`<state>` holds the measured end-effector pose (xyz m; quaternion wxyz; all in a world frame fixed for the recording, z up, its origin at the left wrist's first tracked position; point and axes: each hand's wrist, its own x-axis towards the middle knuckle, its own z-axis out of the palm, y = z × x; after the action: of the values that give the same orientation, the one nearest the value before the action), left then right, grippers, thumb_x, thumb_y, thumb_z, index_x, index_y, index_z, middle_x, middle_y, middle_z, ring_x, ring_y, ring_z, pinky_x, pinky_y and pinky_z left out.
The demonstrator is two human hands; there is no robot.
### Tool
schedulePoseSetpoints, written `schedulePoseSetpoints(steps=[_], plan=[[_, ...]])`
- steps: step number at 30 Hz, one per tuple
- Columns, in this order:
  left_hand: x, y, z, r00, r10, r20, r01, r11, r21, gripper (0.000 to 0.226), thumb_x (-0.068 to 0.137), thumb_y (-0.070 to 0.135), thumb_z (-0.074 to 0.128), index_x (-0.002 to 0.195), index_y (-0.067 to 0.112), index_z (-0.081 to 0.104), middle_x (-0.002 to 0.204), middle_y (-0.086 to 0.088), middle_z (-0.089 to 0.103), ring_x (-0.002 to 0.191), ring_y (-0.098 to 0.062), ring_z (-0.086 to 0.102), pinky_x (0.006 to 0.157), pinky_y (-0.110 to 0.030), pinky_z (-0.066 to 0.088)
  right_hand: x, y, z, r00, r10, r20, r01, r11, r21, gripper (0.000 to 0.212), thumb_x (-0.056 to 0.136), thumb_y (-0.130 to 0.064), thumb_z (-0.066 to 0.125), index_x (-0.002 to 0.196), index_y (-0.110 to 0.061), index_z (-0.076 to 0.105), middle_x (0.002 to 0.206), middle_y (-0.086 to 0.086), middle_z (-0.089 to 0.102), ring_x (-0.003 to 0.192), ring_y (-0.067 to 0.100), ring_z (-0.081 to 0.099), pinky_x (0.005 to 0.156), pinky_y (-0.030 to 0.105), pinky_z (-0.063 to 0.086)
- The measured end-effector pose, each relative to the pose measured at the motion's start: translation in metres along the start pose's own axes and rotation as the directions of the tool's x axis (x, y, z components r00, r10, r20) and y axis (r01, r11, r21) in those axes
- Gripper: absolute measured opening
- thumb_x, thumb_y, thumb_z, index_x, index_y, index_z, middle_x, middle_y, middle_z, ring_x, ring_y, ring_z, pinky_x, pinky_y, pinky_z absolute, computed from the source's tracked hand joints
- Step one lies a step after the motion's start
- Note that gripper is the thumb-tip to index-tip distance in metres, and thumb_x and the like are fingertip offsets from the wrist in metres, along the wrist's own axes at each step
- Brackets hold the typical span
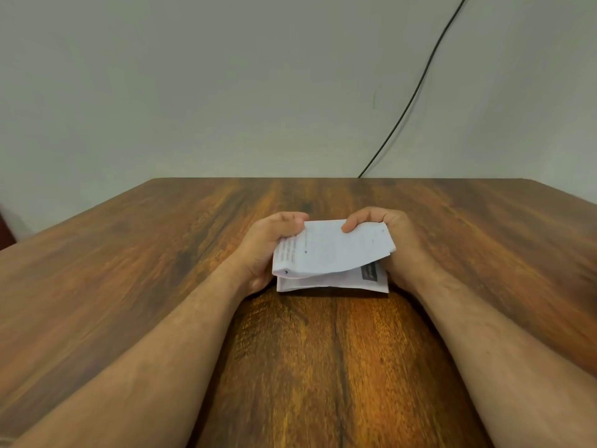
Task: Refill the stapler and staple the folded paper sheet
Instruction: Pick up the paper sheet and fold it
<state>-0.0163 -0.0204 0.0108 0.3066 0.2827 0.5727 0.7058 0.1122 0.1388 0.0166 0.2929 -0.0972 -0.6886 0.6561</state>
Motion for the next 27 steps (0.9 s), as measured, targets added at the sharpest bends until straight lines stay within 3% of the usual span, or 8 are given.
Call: schedulePoseSetpoints(steps=[3, 7, 9, 12, 16, 21, 23, 27], plan=[[0.002, 0.0, -0.001, 0.998, -0.032, -0.047, 0.031, 0.999, -0.018, 0.022, 0.098, 0.001, 0.058, 0.116, 0.012, 0.066, 0.1, -0.014, 0.075, 0.079, -0.022, 0.075, 0.061, -0.03, 0.061, -0.001, 0.0, 0.001, 0.999, -0.029, -0.017, 0.029, 0.999, -0.034, 0.031, 0.086, -0.004, 0.058, 0.064, -0.018, 0.074, 0.091, 0.012, 0.072, 0.078, 0.027, 0.065, 0.053, 0.025, 0.051], [0.005, -0.003, -0.003, 0.997, -0.037, -0.068, 0.032, 0.998, -0.061, 0.033, 0.096, -0.003, 0.06, 0.124, 0.016, 0.064, 0.1, -0.015, 0.078, 0.08, -0.025, 0.076, 0.07, -0.038, 0.064, -0.002, -0.001, -0.002, 0.998, -0.043, -0.052, 0.046, 0.997, 0.062, 0.03, 0.078, -0.025, 0.051, 0.069, -0.011, 0.075, 0.093, 0.015, 0.073, 0.081, 0.028, 0.067, 0.058, 0.029, 0.051], [0.007, -0.004, -0.003, 0.996, -0.035, -0.078, 0.03, 0.997, -0.066, 0.035, 0.097, -0.003, 0.059, 0.125, 0.018, 0.062, 0.102, -0.015, 0.077, 0.081, -0.025, 0.077, 0.075, -0.041, 0.063, 0.001, 0.0, -0.006, 0.998, -0.008, -0.067, 0.014, 0.996, 0.087, 0.038, 0.089, -0.032, 0.05, 0.071, -0.009, 0.074, 0.095, 0.016, 0.072, 0.083, 0.029, 0.067, 0.058, 0.03, 0.051], [0.007, -0.004, -0.002, 0.997, -0.019, -0.078, 0.014, 0.998, -0.061, 0.038, 0.098, -0.003, 0.058, 0.128, 0.019, 0.059, 0.106, -0.015, 0.075, 0.082, -0.025, 0.076, 0.074, -0.042, 0.064, 0.005, 0.003, -0.007, 0.998, 0.025, -0.066, -0.027, 0.999, -0.033, 0.008, 0.087, -0.018, 0.07, 0.084, -0.018, 0.077, 0.097, 0.011, 0.074, 0.087, 0.03, 0.069, 0.066, 0.036, 0.053], [0.005, -0.001, -0.006, 0.997, -0.043, -0.057, 0.039, 0.997, -0.067, 0.03, 0.1, 0.005, 0.057, 0.127, 0.019, 0.061, 0.11, -0.015, 0.074, 0.092, -0.028, 0.074, 0.083, -0.045, 0.06, 0.005, 0.003, -0.008, 0.995, 0.059, -0.087, -0.061, 0.998, -0.026, 0.024, 0.085, 0.0, 0.072, 0.102, -0.017, 0.074, 0.1, 0.01, 0.075, 0.089, 0.028, 0.073, 0.068, 0.038, 0.061], [0.004, -0.001, -0.006, 0.995, -0.081, -0.061, 0.077, 0.995, -0.063, 0.027, 0.102, 0.016, 0.057, 0.126, 0.01, 0.066, 0.116, -0.019, 0.075, 0.099, -0.033, 0.074, 0.087, -0.048, 0.06, 0.006, 0.002, -0.009, 0.989, 0.105, -0.105, -0.11, 0.993, -0.041, 0.021, 0.091, -0.003, 0.067, 0.102, -0.02, 0.073, 0.105, 0.009, 0.072, 0.095, 0.028, 0.073, 0.078, 0.045, 0.063], [0.005, -0.001, -0.006, 0.993, -0.071, -0.096, 0.066, 0.996, -0.058, 0.026, 0.102, 0.012, 0.056, 0.125, 0.009, 0.068, 0.116, -0.021, 0.075, 0.098, -0.034, 0.074, 0.083, -0.048, 0.062, 0.007, 0.003, -0.008, 0.987, 0.119, -0.104, -0.126, 0.99, -0.063, 0.02, 0.091, -0.005, 0.067, 0.104, -0.019, 0.073, 0.107, 0.009, 0.073, 0.097, 0.028, 0.073, 0.082, 0.048, 0.063], [0.005, 0.001, -0.009, 0.992, -0.06, -0.111, 0.051, 0.995, -0.084, 0.026, 0.101, 0.01, 0.055, 0.124, 0.008, 0.069, 0.111, -0.018, 0.076, 0.093, -0.032, 0.075, 0.072, -0.042, 0.063, 0.008, 0.003, -0.008, 0.987, 0.097, -0.128, -0.103, 0.993, -0.048, 0.013, 0.089, -0.004, 0.07, 0.096, -0.014, 0.075, 0.092, 0.005, 0.078, 0.085, 0.022, 0.076, 0.077, 0.041, 0.064]])
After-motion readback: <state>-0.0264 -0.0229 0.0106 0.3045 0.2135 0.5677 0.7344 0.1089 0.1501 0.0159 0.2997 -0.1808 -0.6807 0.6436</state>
